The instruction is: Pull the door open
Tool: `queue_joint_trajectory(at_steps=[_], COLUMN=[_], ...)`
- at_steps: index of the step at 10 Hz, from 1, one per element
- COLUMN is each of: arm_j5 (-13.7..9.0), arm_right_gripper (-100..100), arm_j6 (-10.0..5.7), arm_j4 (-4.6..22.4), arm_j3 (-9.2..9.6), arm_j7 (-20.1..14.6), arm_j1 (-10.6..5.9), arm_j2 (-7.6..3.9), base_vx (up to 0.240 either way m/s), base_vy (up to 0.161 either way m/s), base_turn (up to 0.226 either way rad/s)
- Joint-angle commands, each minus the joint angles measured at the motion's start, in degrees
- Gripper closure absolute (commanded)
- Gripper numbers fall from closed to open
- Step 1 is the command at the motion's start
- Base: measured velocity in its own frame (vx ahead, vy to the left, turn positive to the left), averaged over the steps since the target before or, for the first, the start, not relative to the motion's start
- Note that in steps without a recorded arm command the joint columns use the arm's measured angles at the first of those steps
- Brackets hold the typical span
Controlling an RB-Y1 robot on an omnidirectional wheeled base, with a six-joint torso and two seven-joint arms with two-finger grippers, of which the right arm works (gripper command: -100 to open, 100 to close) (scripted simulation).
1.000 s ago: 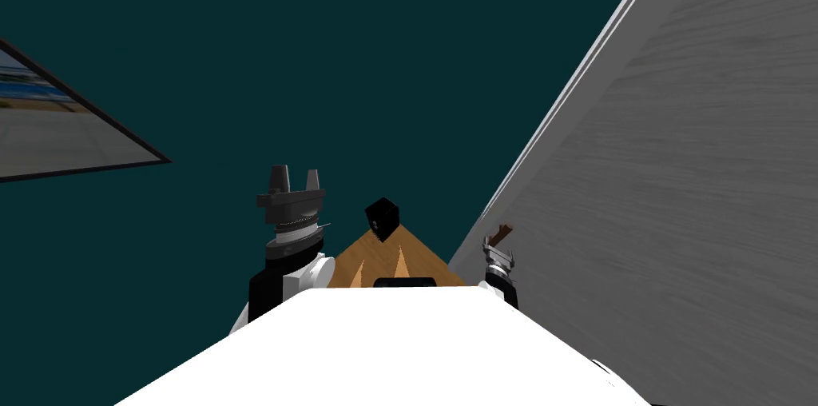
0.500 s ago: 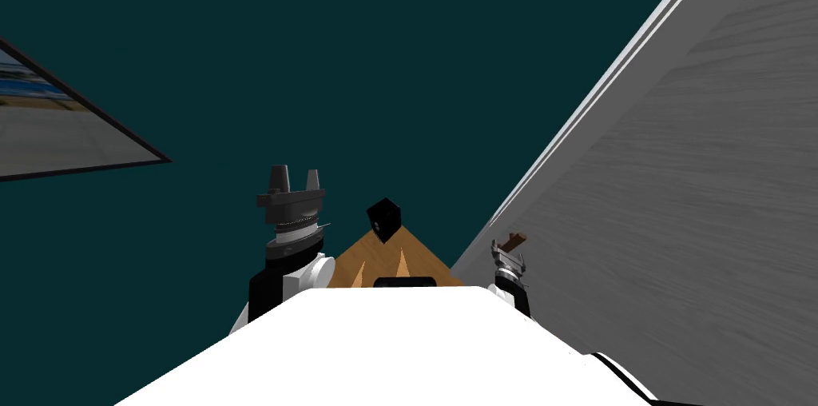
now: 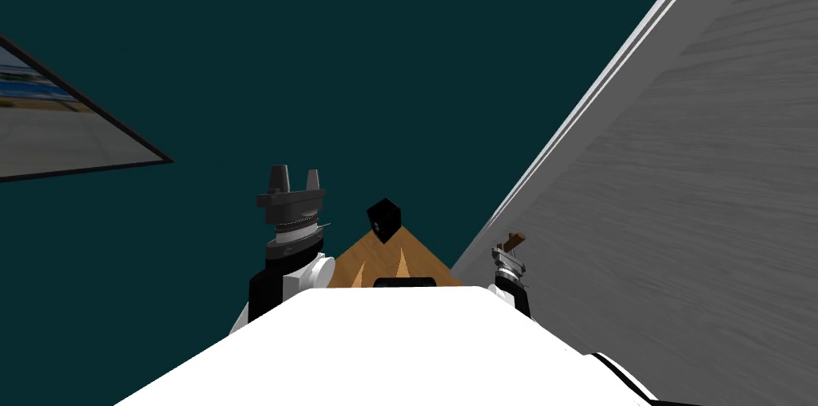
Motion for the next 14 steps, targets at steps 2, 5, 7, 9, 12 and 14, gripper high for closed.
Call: queue_joint_trajectory(at_steps=[2, 5, 7, 9, 12, 14], arm_j5=[0.01, 1.16, 2.08, 3.2, 3.58, 4.58], arm_right_gripper=[100, 100, 100, 100, 100, 100], arm_j6=[0.06, 0.3, 0.53, 0.81, 1.27, 1.08], arm_j4=[-0.01, -1.04, -1.87, -2.88, -3.46, -4.24], arm_j3=[0.0, 1.64, 2.94, 4.52, 5.14, 6.88], arm_j7=[0.0, -0.97, -1.74, -2.67, -2.9, -3.85], arm_j1=[-0.04, 0.11, 0.2, 0.3, 0.41, 0.87], arm_j2=[-0.03, -0.67, -1.21, -1.85, -2.09, -2.53], base_vx=[0.0, -0.183, -0.196, -0.237, -0.168, -0.19], base_vy=[0.0, 0.021, 0.055, 0.045, 0.026, 0.008], base_turn=[0.0, 0.05, 0.047, 0.057, 0.039, 0.062])
